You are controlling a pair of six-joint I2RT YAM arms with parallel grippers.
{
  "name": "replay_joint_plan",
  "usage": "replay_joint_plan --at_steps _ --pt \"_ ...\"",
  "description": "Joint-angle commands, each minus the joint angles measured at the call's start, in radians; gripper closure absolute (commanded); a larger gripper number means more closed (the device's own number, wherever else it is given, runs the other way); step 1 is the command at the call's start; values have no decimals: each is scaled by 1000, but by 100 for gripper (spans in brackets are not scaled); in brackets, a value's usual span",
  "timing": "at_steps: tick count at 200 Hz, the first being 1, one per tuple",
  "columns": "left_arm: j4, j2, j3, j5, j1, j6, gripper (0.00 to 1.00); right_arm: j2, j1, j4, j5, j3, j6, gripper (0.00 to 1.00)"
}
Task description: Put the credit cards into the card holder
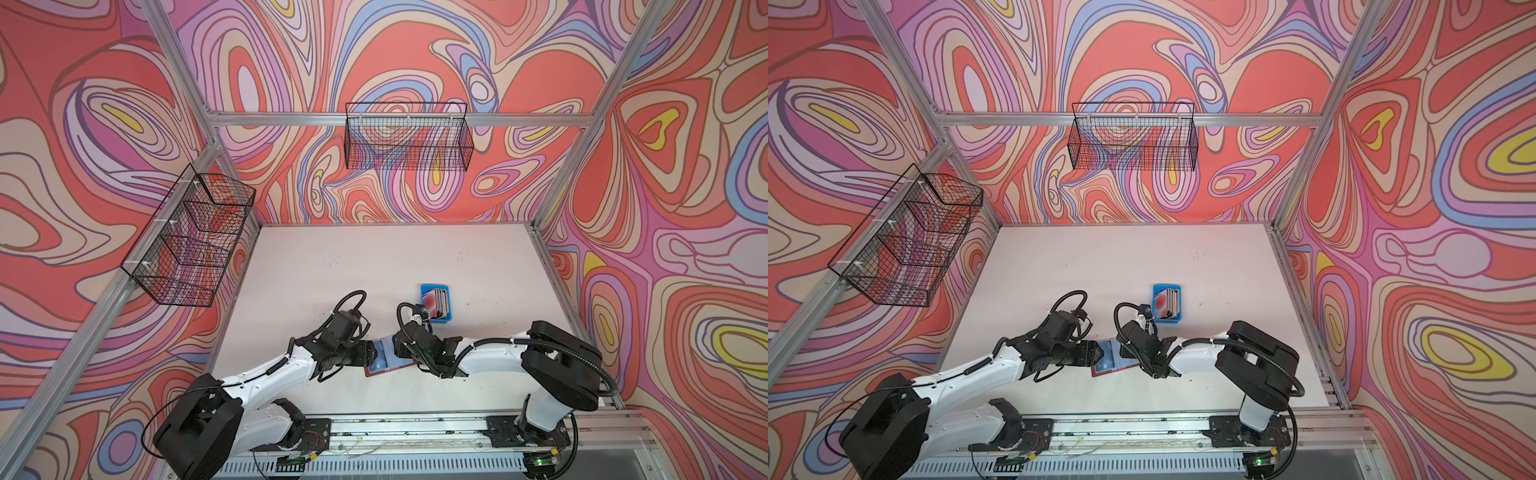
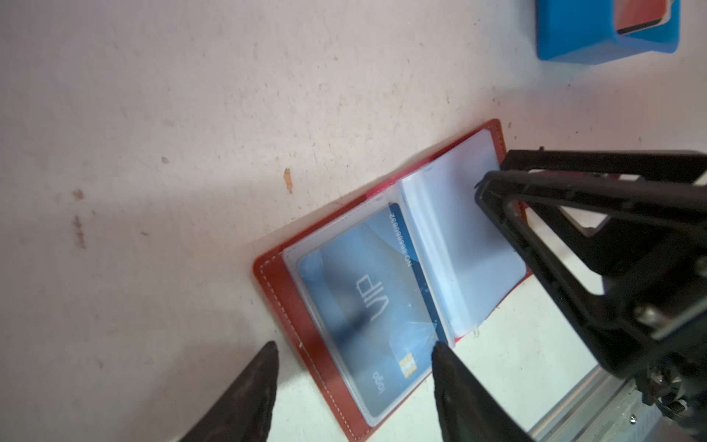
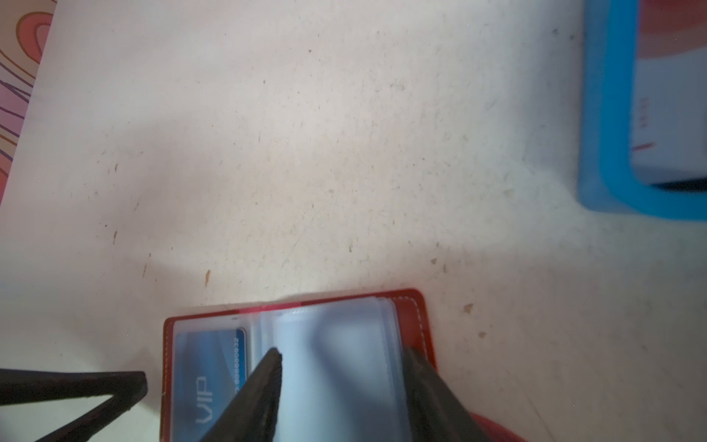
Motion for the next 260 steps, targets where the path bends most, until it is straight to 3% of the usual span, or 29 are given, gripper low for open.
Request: replay_joint_plan --at_steps 1,87,260 --pt "-4 22 23 2 -5 -3 34 21 2 -9 -19 16 17 48" --pt "19 98 74 31 -5 -10 34 -89 45 -101 74 24 11 46" --pt "30 108 73 43 -5 -15 35 0 57 -67 56 3 62 47"
